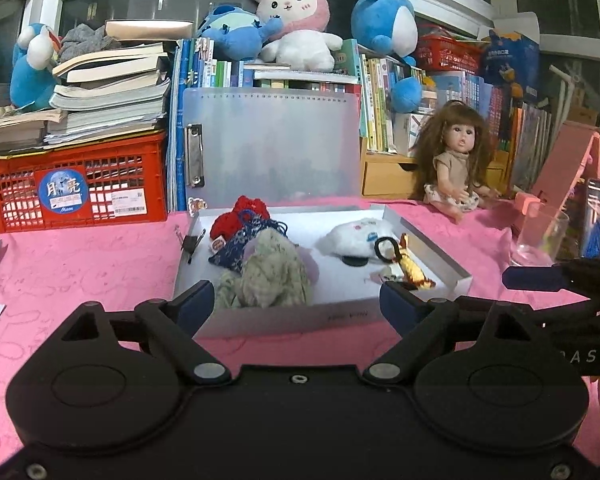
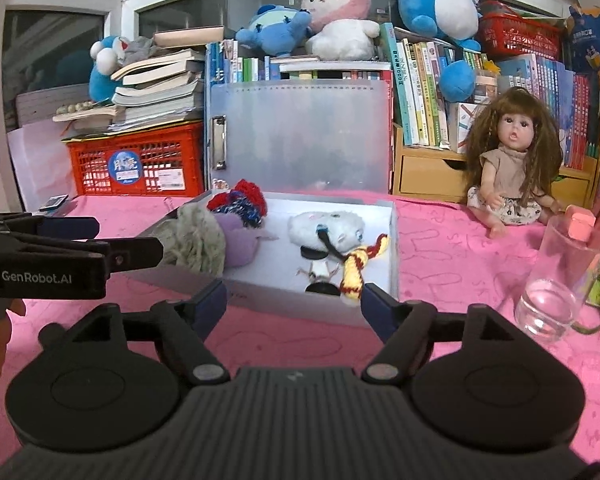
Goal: Organize objects
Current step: 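Withdraw both grippers from the box toward the black caps on the tablecloth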
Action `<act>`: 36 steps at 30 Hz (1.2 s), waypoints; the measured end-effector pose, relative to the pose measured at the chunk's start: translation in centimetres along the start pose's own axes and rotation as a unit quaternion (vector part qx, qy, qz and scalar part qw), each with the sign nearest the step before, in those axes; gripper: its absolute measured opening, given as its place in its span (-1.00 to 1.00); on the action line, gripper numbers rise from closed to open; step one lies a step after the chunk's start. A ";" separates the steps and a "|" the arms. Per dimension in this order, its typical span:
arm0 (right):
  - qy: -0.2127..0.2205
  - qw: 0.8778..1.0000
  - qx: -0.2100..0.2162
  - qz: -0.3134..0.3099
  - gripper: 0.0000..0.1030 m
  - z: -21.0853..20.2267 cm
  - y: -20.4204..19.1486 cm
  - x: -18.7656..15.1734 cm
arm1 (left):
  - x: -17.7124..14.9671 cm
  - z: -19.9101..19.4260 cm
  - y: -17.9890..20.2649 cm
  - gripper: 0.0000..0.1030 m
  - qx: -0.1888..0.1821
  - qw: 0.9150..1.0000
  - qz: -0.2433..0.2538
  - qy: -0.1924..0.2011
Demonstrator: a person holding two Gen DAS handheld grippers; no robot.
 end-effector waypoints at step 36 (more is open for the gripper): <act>-0.026 0.999 0.017 -0.033 0.75 -6.1 -5.2 -7.8 | -8.5 -3.7 -6.3 0.76 0.080 0.993 -0.058 -0.062</act>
Point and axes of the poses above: each gripper's, at about its wrist camera, not at the fingertips, and z roughly the way its jaws point, y to its right, x to its top, the point moved 7 cm from there along z, roughly the way its jaws point, and after that the axes turned 8 degrees about x, right-handed, at the moved point
